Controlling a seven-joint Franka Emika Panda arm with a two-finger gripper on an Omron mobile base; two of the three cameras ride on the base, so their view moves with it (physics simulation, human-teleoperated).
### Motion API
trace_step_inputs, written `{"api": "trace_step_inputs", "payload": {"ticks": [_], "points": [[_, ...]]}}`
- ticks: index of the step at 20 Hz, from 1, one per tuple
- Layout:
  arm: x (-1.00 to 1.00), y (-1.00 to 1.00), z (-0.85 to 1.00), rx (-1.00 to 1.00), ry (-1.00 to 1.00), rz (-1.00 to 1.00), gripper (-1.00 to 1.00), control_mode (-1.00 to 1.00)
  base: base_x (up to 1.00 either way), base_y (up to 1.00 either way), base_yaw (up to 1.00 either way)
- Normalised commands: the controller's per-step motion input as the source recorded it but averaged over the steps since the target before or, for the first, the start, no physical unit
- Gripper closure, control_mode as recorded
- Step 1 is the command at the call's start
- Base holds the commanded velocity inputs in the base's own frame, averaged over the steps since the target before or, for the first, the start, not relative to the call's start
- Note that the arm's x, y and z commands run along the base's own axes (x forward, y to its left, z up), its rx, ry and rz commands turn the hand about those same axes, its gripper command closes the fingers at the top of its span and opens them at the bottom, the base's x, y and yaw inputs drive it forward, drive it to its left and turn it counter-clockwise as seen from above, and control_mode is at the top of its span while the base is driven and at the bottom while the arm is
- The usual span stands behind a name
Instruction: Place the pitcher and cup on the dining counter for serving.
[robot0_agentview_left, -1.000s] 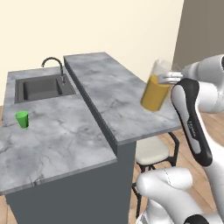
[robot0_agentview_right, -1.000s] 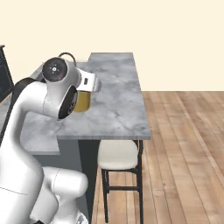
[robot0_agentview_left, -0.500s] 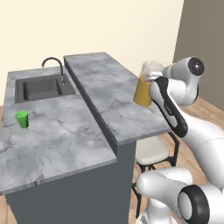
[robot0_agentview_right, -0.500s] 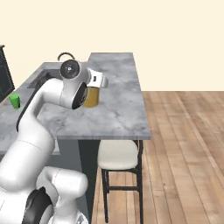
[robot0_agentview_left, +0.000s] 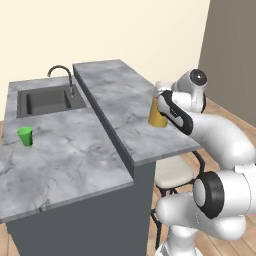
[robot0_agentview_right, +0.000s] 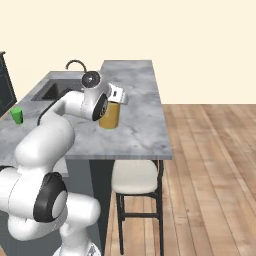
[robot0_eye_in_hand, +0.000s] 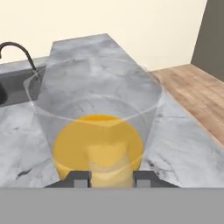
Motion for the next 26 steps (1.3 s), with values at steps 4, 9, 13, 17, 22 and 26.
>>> {"api": "trace_step_inputs", "payload": {"ticks": [4,9,13,17,22,26], "points": [[0.11,0.0,-0.51,-0.01,0.14,-0.01,1.0,-1.0,0.0,0.0,0.0],[0.0,0.01,-0.29,0.0,0.14,0.0,1.0,-1.0,0.0,0.0,0.0],[0.0,0.07,-0.06,0.0,0.13,0.0,-1.0,-1.0,0.0,0.0,0.0],[0.0,0.08,0.0,0.0,0.09,0.0,-1.0,-1.0,0.0,0.0,0.0],[-0.43,0.02,0.34,0.0,0.05,0.0,-1.0,-1.0,0.0,0.0,0.0],[-0.96,0.02,0.6,0.0,0.0,0.0,-1.0,-1.0,0.0,0.0,0.0]]}}
